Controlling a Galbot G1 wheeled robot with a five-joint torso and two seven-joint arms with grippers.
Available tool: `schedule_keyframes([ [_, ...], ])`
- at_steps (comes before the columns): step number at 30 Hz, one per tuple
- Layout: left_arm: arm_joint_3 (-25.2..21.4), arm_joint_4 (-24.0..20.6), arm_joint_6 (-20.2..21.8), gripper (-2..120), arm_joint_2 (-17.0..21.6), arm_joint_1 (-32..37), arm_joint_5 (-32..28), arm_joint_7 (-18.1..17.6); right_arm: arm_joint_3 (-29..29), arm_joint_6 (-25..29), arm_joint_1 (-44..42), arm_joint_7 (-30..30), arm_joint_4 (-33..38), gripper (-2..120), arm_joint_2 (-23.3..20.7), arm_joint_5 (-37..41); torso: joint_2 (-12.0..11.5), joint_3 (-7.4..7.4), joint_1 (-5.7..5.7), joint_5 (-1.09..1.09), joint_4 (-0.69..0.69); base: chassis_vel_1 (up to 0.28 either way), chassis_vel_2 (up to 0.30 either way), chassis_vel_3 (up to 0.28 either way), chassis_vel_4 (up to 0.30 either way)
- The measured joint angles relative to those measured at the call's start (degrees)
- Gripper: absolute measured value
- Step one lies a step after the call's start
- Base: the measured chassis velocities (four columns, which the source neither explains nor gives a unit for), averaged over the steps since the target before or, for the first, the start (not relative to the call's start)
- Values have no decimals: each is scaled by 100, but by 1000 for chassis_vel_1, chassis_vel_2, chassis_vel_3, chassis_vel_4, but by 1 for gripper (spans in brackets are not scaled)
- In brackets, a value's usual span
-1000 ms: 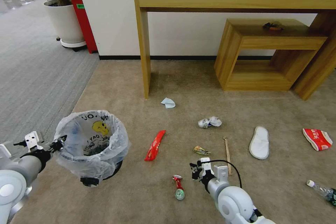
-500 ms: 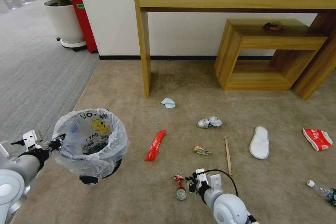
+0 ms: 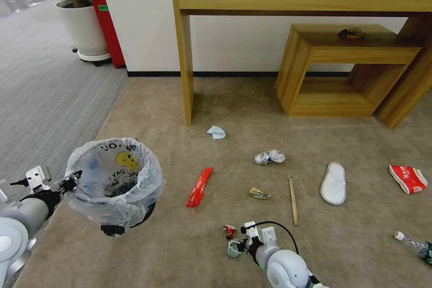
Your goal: Pick up the trash bin and place the garbage on the floor into it.
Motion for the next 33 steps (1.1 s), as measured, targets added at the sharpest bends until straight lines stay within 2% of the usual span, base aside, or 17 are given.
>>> schedule_keyframes([
  [2,-3,3,0,2,0,1,1,0,-16,6,49,-10,-74,99,48,-1,0,0,0,0,0,0,0,0,0],
  [6,-7,4,0,2,1,0,2,0,-74,7,162,-29,-252,97,143,-8,0,0,0,0,0,0,0,0,0],
  [11,-7,1,0,2,-11,-4,11,0,-108,57,376,-71,-615,80,293,-43,0,0,0,0,0,0,0,0,0],
  [15,-9,1,0,2,-12,-6,13,0,-126,68,410,-91,-763,74,320,-71,0,0,0,0,0,0,0,0,0],
  [33,-14,44,0,2,-13,-20,11,19,-130,167,566,-134,-1155,72,449,-176,0,0,0,0,0,0,0,0,0],
])
